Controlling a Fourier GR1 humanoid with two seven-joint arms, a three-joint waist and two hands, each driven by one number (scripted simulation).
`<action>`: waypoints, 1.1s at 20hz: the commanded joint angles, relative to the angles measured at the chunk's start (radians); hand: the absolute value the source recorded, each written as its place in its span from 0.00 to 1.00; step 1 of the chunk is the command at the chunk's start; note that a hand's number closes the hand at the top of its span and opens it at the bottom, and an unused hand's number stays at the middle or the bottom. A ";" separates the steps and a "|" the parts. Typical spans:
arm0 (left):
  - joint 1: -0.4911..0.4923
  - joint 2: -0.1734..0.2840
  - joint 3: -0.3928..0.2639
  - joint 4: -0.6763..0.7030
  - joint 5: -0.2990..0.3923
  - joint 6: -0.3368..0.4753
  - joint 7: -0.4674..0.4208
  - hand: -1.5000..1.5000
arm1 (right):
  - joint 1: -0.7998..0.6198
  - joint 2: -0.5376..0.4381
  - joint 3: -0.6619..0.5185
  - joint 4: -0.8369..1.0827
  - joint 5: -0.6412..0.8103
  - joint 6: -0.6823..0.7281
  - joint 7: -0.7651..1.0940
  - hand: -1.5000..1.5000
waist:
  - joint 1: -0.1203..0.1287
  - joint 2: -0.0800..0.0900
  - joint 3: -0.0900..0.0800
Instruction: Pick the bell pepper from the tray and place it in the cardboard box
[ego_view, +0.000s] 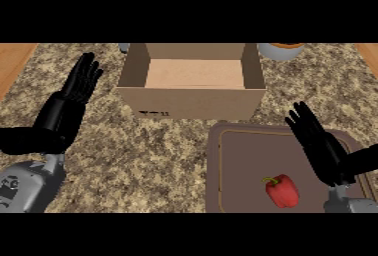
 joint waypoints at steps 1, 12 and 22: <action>0.019 0.021 0.002 -0.020 -0.058 0.031 0.061 0.50 | -0.006 0.000 -0.003 -0.066 -0.029 0.071 -0.045 0.00 | -0.006 0.009 -0.018; 0.249 0.022 -0.021 0.152 -0.179 0.148 0.070 0.50 | 0.082 0.081 0.044 -0.305 0.292 -0.131 -0.358 0.00 | -0.015 0.009 -0.018; 0.301 0.013 -0.014 0.107 -0.205 0.140 0.074 0.50 | 0.021 -0.342 -0.051 -0.320 0.518 0.081 -0.350 0.00 | -0.011 0.010 -0.021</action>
